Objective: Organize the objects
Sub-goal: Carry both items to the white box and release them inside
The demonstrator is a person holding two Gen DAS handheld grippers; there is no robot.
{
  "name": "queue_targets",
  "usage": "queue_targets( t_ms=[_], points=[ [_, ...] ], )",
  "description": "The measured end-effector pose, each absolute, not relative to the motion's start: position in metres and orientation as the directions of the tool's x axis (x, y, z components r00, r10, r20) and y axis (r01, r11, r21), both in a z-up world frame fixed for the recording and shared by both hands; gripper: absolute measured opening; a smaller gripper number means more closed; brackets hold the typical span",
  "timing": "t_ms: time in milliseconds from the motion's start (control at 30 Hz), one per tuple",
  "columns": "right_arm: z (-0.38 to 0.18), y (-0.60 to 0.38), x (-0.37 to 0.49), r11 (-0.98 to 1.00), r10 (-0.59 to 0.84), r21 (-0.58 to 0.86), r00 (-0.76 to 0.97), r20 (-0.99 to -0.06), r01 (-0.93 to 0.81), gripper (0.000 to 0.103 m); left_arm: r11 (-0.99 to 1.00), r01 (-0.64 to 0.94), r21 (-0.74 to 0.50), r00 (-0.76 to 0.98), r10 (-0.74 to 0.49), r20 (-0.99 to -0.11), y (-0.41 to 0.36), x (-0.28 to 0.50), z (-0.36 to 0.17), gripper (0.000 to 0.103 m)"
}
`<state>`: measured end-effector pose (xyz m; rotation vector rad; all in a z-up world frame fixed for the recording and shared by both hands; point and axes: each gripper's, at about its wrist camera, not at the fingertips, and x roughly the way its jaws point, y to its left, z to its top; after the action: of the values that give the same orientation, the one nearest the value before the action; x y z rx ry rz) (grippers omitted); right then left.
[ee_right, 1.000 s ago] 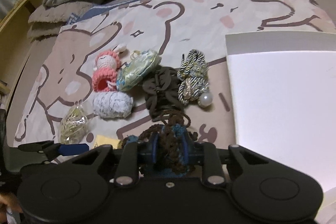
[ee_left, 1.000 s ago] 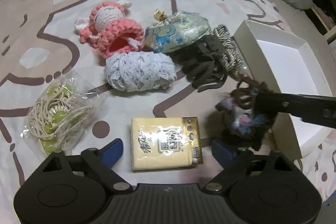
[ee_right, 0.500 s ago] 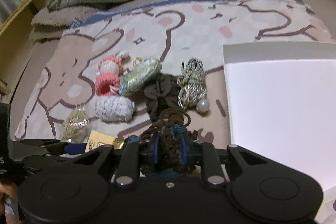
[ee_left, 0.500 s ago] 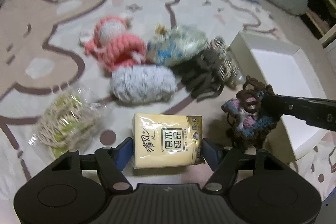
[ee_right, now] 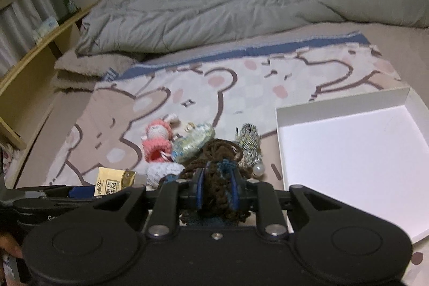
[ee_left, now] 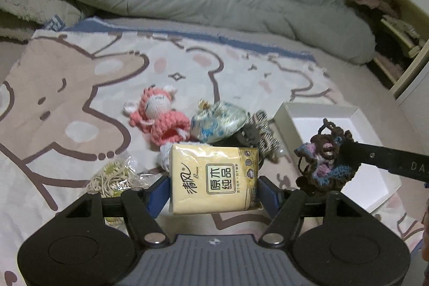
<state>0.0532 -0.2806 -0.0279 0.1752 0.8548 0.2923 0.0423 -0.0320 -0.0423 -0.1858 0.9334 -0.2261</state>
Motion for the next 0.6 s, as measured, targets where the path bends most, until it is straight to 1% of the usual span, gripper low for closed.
queue_targets(
  t_ms=[300, 433, 600],
  points=[
    [0.007, -0.278, 0.032, 0.948, 0.317, 0.234, 0.705, -0.635, -0.215, 0.019, 0.943, 0.139, -0.303, 0.641, -0.319, -0.698, -0.03, 0.034, -0.006, 0.071],
    [0.025, -0.292, 0.034, 0.949, 0.304, 0.256, 0.744, -0.595, -0.183, 0.008, 0.94, 0.168, -0.298, 0.668, -0.331, -0.666, -0.04, 0.044, 0.012, 0.071],
    [0.036, -0.313, 0.046, 0.956, 0.26, 0.263, 0.782, -0.567, -0.127, 0.008, 0.926, 0.224, -0.303, 0.666, -0.373, -0.647, -0.066, 0.067, 0.027, 0.071]
  ],
)
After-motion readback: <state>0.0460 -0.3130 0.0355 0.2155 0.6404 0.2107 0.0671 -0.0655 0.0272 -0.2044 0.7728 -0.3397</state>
